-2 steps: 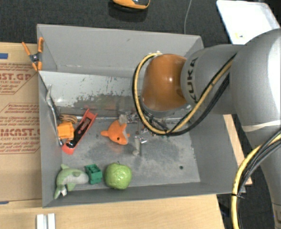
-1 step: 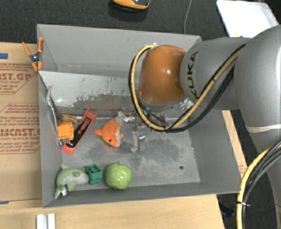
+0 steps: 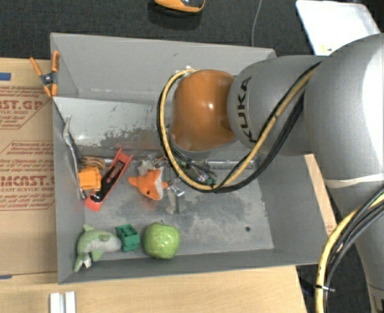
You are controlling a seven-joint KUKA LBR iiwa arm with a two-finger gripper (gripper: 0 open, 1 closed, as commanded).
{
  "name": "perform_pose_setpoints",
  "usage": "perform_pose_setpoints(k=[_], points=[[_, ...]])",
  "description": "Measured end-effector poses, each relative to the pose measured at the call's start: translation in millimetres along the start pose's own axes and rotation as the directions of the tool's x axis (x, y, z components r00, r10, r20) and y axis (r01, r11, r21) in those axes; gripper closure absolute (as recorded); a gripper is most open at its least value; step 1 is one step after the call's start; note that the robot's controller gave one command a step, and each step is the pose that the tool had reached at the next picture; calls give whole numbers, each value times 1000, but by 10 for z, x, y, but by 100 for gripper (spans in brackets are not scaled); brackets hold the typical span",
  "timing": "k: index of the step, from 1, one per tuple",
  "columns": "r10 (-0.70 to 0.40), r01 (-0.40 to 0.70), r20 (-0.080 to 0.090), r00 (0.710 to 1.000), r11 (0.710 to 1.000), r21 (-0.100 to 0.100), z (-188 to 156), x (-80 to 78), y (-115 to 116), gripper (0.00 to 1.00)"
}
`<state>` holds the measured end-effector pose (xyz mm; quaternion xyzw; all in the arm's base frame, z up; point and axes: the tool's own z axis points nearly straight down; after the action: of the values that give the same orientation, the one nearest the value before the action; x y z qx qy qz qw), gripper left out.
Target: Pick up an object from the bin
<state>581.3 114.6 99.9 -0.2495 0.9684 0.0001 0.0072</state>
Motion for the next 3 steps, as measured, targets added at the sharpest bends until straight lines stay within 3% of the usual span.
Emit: perform_pose_setpoints(k=[1,2,3], points=[[-107,107,1,994,994,1,312,-151,53,0],[-111,111,9,994,994,2,294,-43,-58,100],[-111,111,9,994,994,2,293,-43,-57,100]])
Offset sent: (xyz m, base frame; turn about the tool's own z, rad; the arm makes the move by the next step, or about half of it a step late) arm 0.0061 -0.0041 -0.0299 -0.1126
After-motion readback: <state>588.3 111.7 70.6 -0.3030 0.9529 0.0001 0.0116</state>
